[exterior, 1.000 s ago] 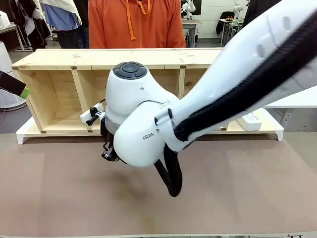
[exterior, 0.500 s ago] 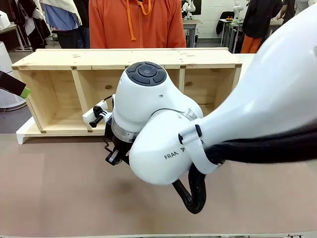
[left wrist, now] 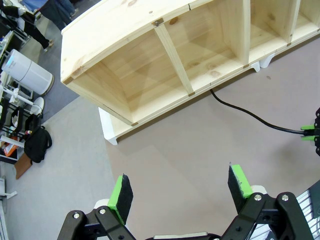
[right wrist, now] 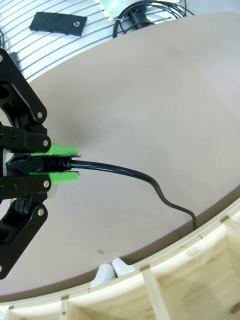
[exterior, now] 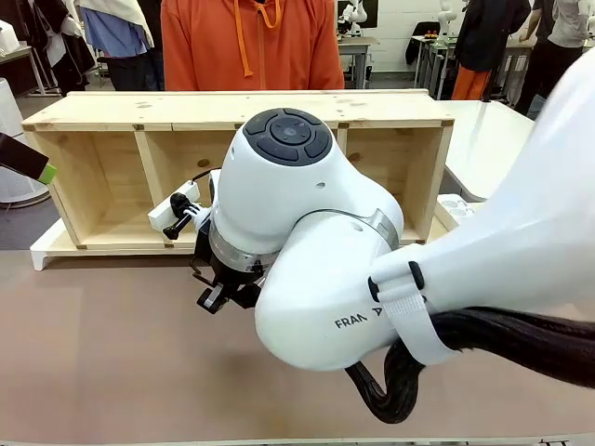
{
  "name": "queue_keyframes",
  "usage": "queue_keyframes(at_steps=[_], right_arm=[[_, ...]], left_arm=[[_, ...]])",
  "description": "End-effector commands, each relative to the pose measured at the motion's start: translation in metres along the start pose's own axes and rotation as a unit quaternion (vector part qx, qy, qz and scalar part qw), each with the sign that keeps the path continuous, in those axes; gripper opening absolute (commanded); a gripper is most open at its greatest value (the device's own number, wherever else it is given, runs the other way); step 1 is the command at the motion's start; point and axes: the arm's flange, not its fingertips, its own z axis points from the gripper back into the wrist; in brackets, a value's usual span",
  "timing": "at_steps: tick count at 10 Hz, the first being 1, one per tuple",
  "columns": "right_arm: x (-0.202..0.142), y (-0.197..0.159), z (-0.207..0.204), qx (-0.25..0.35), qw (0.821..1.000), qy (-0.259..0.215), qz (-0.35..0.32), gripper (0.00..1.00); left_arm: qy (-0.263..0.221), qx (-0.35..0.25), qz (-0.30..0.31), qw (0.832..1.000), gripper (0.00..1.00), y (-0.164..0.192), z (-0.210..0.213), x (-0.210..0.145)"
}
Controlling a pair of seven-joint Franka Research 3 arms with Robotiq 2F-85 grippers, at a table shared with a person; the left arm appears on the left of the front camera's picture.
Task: Perform cable management.
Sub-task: Pull the grasped Power Cable to the location of the Power Strip.
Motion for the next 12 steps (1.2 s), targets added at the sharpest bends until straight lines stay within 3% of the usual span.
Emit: queue_keyframes(at_steps=[1,7,12], right_arm=[[0.001,-0.003,-0.005,0.003,1.0,0.004,-0.001,0.15],[-0.002,-0.003,-0.003,0.0,1.0,0.004,-0.002,0.15],[-0.045,0.042,0.037,-0.02,1.0,0.008,0.011,0.15]], left_arm=[[-0.004,0.001,-0.002,1.0,1.0,0.001,-0.001,0.002],[-0.004,0.001,-0.002,1.0,1.0,0.001,-0.001,0.002],[-0.004,0.001,-0.002,1.0,1.0,0.001,-0.001,0.002]])
